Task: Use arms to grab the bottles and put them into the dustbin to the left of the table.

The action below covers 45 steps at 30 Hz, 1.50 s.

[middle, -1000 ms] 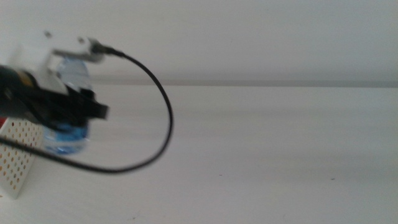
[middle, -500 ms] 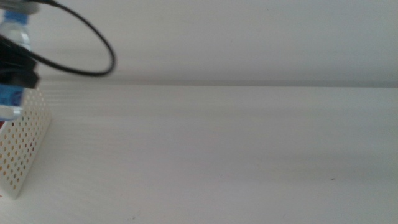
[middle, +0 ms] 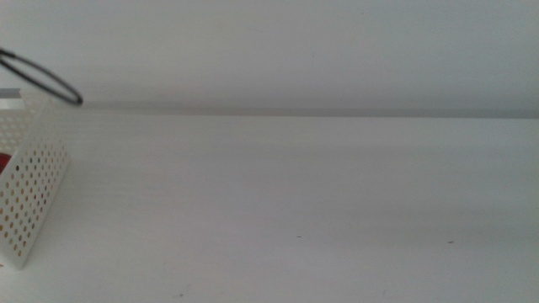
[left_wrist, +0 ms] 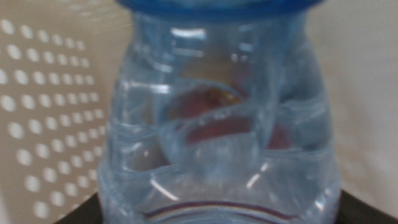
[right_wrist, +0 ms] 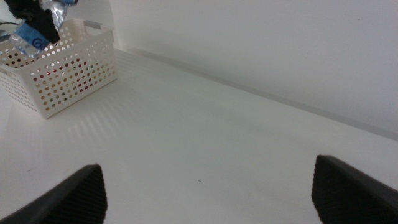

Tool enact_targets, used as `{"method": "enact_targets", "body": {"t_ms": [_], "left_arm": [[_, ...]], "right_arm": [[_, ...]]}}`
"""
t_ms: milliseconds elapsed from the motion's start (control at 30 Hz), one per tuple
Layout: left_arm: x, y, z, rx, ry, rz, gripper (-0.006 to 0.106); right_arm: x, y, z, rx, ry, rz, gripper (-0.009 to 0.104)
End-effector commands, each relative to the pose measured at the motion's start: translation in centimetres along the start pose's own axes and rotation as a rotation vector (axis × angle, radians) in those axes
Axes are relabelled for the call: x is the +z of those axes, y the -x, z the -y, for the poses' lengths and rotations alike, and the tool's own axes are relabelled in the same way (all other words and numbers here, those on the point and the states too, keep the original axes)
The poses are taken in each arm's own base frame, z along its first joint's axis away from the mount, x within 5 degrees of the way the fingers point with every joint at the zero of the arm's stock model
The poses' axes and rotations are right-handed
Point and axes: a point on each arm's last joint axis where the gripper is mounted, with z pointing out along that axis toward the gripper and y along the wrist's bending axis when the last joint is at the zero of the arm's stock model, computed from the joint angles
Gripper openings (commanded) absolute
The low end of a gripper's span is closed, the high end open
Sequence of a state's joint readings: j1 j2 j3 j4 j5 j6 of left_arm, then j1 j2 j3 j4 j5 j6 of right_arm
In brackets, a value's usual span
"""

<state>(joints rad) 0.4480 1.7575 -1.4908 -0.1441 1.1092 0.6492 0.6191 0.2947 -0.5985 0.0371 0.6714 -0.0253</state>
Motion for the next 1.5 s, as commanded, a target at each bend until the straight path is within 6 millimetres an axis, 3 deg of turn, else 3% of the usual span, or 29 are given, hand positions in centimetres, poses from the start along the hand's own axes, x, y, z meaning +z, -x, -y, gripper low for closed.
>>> {"method": "enact_targets", "body": {"t_ms": [0,200,300,500,633,700,733,800,933,1067,1267,1467], "left_arm": [[0.2,0.3,-1.1,0.058,0.065,0.014,-0.002],[1.4,0.2,-2.2,0.104,0.136,-0.019,-0.002],[1.9,0.2,-2.2,0.043,0.126,-0.024,-0.001],[3.2,-0.4,-2.1,0.03,0.128,-0.048,0.013],[3.3,-0.6,-2.2,0.05,0.142,-0.06,0.038],[3.4,-0.7,-2.2,0.047,0.137,-0.061,0.058],[3.6,-0.7,-1.9,0.032,0.113,-0.057,0.078],[3.6,-0.8,-1.7,0.021,0.09,-0.063,0.094],[3.4,-0.9,-1.2,0.007,0.05,-0.079,0.094],[1.4,-1.1,-0.7,-0.013,0.04,-0.077,0.094],[-4.5,-1.0,0.6,-0.085,0.071,0.037,0.094],[-10.8,-0.9,5.1,-0.087,-0.036,0.252,0.094]], "right_arm": [[0.0,0.0,0.1,-0.007,-0.007,0.003,0.088],[0.0,0.0,0.1,-0.007,-0.007,0.003,0.088],[0.0,0.0,0.1,-0.007,-0.007,0.003,0.088],[0.0,0.0,0.1,-0.007,-0.007,0.003,0.088],[0.0,0.0,0.1,-0.007,-0.007,0.003,0.088],[0.0,0.0,0.1,-0.007,-0.007,0.003,0.088],[0.0,0.0,0.1,-0.007,-0.007,0.003,0.088],[0.0,0.0,0.1,-0.007,-0.007,0.003,0.088],[0.0,0.0,0.1,-0.007,-0.007,0.003,0.088],[0.0,0.0,0.1,-0.007,-0.007,0.003,0.088],[0.0,0.0,0.1,-0.007,-0.007,0.003,0.088],[0.0,0.0,0.1,-0.007,-0.007,0.003,0.088]]}}
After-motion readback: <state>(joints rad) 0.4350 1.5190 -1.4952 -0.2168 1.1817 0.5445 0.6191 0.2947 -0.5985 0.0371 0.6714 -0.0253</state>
